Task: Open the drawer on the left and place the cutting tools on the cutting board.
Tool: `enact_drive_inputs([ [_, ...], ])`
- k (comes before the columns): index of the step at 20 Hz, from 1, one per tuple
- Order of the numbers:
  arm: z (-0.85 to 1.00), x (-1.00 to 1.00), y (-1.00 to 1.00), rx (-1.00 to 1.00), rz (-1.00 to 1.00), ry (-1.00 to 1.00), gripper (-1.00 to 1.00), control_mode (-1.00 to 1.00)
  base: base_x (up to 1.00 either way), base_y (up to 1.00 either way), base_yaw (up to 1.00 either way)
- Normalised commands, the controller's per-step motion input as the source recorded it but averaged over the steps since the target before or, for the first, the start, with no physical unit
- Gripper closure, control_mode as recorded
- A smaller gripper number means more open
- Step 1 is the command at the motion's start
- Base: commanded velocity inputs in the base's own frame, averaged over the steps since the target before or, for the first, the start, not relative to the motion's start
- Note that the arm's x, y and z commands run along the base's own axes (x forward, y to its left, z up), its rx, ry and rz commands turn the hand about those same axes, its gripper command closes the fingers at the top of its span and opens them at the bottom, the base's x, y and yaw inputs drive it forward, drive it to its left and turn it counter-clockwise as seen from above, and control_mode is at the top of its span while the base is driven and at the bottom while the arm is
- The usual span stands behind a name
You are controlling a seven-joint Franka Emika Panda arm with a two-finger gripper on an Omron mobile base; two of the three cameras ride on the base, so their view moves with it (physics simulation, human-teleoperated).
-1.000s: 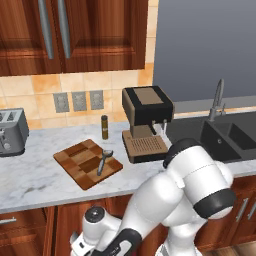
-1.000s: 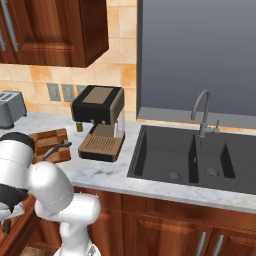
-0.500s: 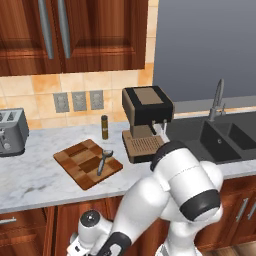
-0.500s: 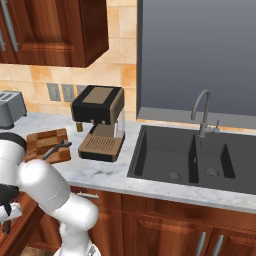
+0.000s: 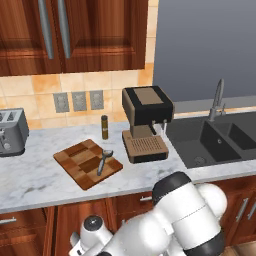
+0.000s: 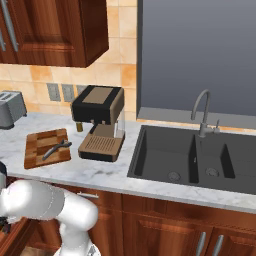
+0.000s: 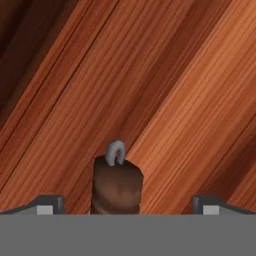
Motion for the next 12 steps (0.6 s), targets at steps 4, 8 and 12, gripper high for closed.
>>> enact_drive_inputs([
  [4,-0.09,0.0,0.0,0.01,0.0,-0.01,1.0,-1.0,0.0,0.0,0.0],
  [8,-0.24,0.0,0.0,-0.01,0.0,-0.01,1.0,-1.0,0.0,0.0,0.0],
  [12,0.2,-0.15,0.01,0.01,-0.01,-0.08,1.0,-1.0,0.0,0.0,0.0],
])
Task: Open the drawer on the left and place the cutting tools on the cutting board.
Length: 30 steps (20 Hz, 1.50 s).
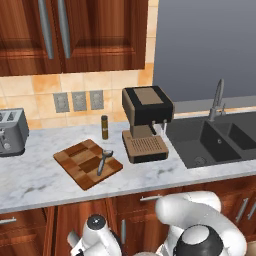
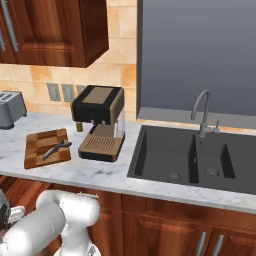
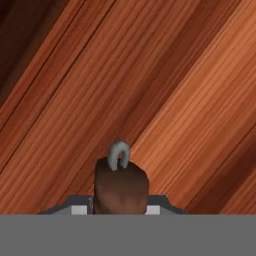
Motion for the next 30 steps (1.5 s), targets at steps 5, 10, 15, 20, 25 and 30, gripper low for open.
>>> enact_drive_inputs([
  [5,1.0,-0.17,0.2,0.04,-0.01,-0.28,1.0,-1.0,0.0,0.0,0.0],
  [10,1.0,-0.59,0.17,0.0,-0.01,-0.18,1.0,-1.0,0.0,0.0,0.0],
  [15,1.0,-0.43,0.0,0.0,-0.12,-0.14,1.0,-1.0,0.0,0.0,0.0],
  [20,1.0,-0.03,0.0,0.03,-0.25,-0.18,1.0,-1.0,0.0,0.0,0.0],
  [25,1.0,0.1,0.0,0.02,-0.26,-0.13,1.0,-1.0,0.0,0.0,0.0],
  [30,1.0,0.58,-0.03,0.0,-0.26,-0.02,1.0,-1.0,0.0,0.0,0.0],
])
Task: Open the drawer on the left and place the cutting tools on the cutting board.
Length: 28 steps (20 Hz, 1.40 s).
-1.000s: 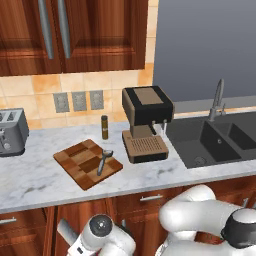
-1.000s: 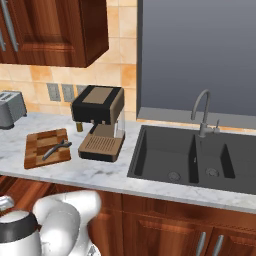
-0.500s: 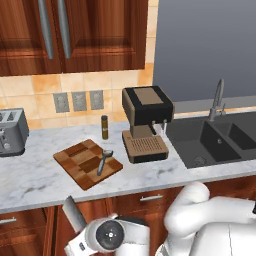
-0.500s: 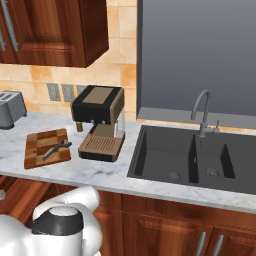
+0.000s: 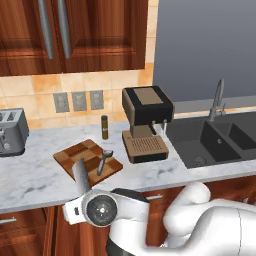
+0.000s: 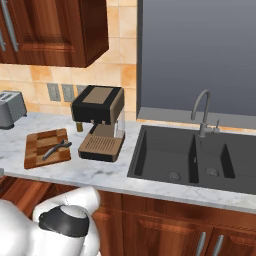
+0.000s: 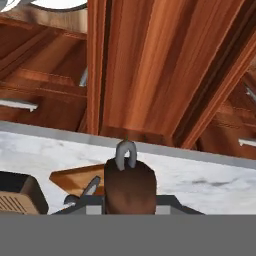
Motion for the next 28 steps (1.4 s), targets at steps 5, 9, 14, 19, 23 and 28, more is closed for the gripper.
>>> enact_drive_inputs([
  [5,1.0,0.98,-0.04,0.01,-0.29,0.1,1.0,-1.0,0.0,0.0,0.0],
  [9,0.9,0.96,-0.28,0.01,-0.23,0.24,1.0,-1.0,0.0,0.0,0.0],
  [14,0.18,0.4,-0.61,0.11,-0.04,0.09,1.0,-1.0,0.0,0.0,0.0],
  [19,-0.29,0.01,-0.19,0.11,-0.06,0.04,1.0,-1.0,0.0,0.0,0.0],
  [23,-0.37,0.09,-0.18,0.27,-0.16,0.0,1.0,-1.0,0.0,0.0,0.0],
  [28,-0.22,0.23,-0.2,0.34,-0.13,0.0,1.0,-1.0,0.0,0.0,0.0],
])
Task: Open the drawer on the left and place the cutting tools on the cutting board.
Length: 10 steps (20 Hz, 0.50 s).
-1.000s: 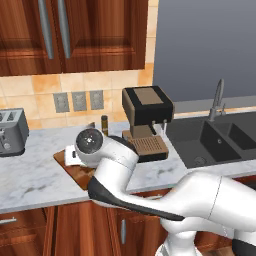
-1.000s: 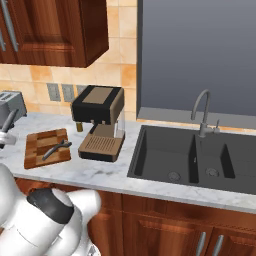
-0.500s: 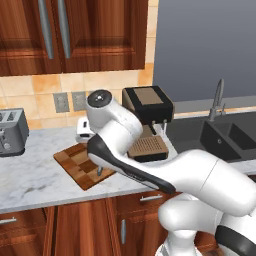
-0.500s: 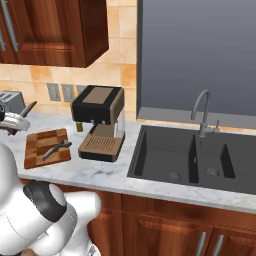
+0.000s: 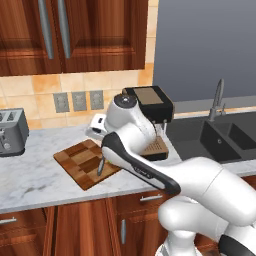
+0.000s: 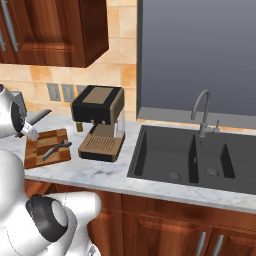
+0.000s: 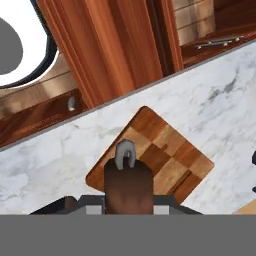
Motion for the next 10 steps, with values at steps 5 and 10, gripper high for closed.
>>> enact_drive_inputs([
  [5,-0.19,0.18,-0.13,0.36,-0.13,0.0,1.0,-1.0,0.0,0.0,0.0],
  [10,-0.05,0.07,0.12,0.04,-0.01,0.0,1.0,-1.0,0.0,0.0,0.0],
])
